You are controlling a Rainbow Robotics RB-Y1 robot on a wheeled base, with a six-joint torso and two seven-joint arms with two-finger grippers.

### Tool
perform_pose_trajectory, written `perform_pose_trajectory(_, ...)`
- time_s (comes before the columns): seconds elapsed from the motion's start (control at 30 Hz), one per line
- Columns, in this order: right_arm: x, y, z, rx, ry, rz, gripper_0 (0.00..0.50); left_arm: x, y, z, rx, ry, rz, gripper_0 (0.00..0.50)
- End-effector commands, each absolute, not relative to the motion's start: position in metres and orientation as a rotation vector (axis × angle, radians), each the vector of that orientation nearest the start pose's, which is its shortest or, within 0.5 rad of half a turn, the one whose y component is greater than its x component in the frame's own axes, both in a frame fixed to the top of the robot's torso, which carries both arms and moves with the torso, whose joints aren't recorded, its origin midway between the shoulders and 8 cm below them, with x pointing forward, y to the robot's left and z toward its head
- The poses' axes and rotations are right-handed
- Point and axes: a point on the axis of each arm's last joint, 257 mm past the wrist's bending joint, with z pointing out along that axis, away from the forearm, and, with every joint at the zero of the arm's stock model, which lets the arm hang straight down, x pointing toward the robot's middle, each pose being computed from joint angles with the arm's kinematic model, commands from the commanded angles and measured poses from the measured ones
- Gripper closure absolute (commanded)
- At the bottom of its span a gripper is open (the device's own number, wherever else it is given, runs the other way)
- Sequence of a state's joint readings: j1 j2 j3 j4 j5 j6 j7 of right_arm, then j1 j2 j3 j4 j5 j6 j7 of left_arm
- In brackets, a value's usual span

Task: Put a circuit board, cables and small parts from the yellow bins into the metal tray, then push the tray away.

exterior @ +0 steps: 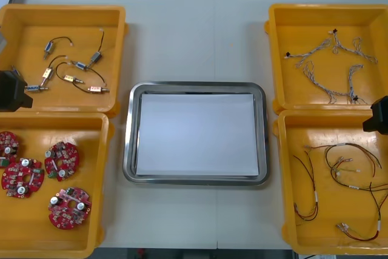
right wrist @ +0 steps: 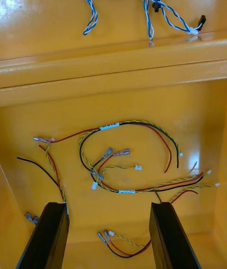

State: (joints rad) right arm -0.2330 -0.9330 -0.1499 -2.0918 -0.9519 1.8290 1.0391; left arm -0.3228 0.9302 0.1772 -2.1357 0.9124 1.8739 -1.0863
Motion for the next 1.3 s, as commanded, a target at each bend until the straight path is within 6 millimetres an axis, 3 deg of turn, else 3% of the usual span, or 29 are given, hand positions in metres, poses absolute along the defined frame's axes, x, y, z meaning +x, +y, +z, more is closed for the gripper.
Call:
perform_pose_trajectory(0.03, 0.3877, -0.3674, -0.1581, 0.110, 2.705, 0.003, 0.000, 0.4028, 0.3777, -0.1092, 0.028, 2.607, 0.138, 0.000)
perform_pose_trajectory(1.3, 0.3877, -0.3674, -0.1581, 0.110, 2.705, 0.003, 0.000, 0.4028, 0.3777, -0.1092, 0.028, 2.607, 0.138, 0.000)
